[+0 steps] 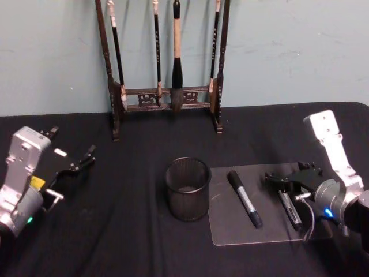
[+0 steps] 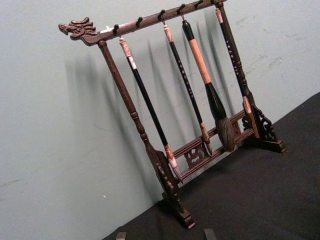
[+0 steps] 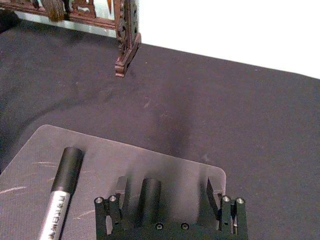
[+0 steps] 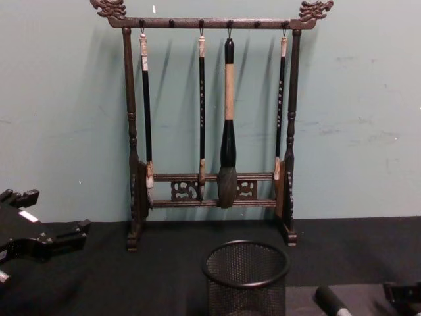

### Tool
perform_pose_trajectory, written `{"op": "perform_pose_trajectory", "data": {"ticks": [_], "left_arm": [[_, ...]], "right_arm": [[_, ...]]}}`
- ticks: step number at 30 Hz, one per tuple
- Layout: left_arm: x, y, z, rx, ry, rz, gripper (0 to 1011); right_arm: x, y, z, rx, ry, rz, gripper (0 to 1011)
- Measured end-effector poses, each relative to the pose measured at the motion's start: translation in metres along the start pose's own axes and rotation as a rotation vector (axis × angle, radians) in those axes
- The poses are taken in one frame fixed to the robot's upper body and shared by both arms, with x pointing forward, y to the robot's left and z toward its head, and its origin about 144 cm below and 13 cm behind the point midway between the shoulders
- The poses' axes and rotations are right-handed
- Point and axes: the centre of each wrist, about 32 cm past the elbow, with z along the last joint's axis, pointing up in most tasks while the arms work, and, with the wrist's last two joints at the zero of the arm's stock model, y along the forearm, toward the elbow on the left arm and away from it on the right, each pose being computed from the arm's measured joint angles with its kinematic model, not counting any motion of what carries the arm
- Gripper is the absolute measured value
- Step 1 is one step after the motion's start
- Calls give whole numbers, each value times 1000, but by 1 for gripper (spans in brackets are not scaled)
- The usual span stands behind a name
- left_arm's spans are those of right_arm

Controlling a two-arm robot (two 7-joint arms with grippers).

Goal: Pick up the water-based marker from the table and place it into the pen holder.

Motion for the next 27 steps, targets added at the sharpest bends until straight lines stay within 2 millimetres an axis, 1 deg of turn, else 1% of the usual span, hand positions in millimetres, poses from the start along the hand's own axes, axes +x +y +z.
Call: {"op": "perform_pose_trajectory", "data": {"ticks": [27], "left_arm": [[0, 0, 0, 0, 0, 0, 1001]], "right_arm": [[0, 4, -1, -65, 13, 17, 1002]]}}
